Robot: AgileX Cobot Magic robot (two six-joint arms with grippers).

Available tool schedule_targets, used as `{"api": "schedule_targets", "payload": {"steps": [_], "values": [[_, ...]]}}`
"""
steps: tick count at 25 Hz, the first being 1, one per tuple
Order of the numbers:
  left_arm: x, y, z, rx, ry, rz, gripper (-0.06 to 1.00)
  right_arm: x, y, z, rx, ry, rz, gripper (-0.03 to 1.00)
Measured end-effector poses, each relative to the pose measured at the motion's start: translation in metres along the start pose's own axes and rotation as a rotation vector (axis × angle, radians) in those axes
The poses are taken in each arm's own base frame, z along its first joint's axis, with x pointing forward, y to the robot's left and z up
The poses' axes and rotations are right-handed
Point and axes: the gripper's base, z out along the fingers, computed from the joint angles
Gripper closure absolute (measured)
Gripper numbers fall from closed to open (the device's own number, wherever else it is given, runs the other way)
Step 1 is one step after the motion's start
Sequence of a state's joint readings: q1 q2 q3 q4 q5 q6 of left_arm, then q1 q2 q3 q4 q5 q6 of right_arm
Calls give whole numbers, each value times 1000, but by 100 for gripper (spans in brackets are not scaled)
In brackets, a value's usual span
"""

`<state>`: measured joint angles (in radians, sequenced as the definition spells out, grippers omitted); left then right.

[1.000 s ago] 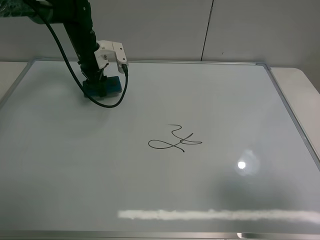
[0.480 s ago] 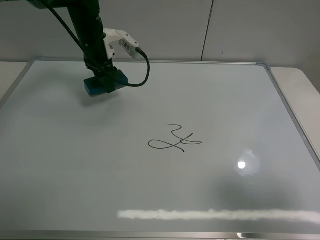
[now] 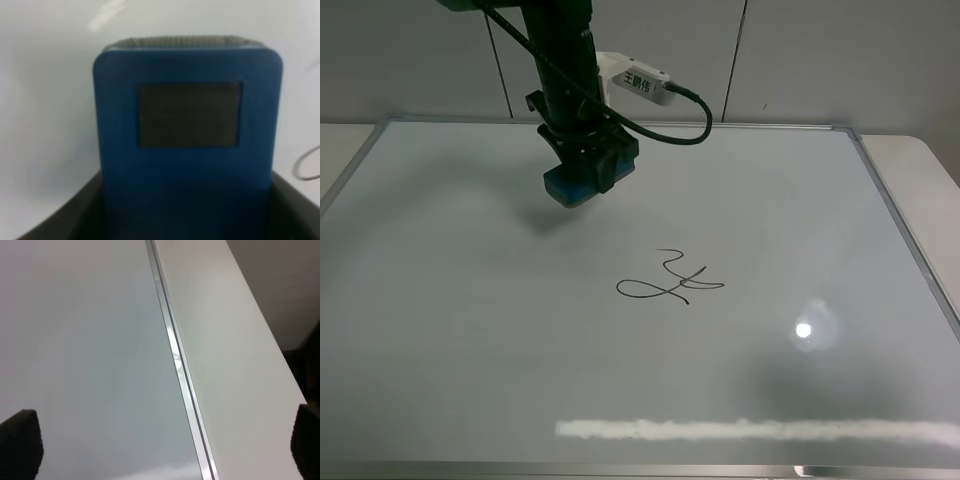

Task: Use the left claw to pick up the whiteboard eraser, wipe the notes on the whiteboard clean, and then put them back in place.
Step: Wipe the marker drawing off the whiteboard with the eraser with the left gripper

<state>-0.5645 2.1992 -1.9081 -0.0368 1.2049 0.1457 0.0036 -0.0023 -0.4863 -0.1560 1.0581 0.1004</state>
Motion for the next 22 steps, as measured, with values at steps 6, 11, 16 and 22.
{"api": "schedule_targets", "payload": {"steps": [6, 11, 16, 22], "values": [[-7, -40, 2, -71, -35, 16, 40, 0, 0, 0, 0, 0, 0, -2], [4, -63, 20, -67, -38, 24, 40, 0, 0, 0, 0, 0, 0, -2], [29, -88, 46, -48, -60, 37, 40, 0, 0, 0, 0, 0, 0, -2], [46, -119, 60, -38, -68, 115, 40, 0, 0, 0, 0, 0, 0, -2]]}}
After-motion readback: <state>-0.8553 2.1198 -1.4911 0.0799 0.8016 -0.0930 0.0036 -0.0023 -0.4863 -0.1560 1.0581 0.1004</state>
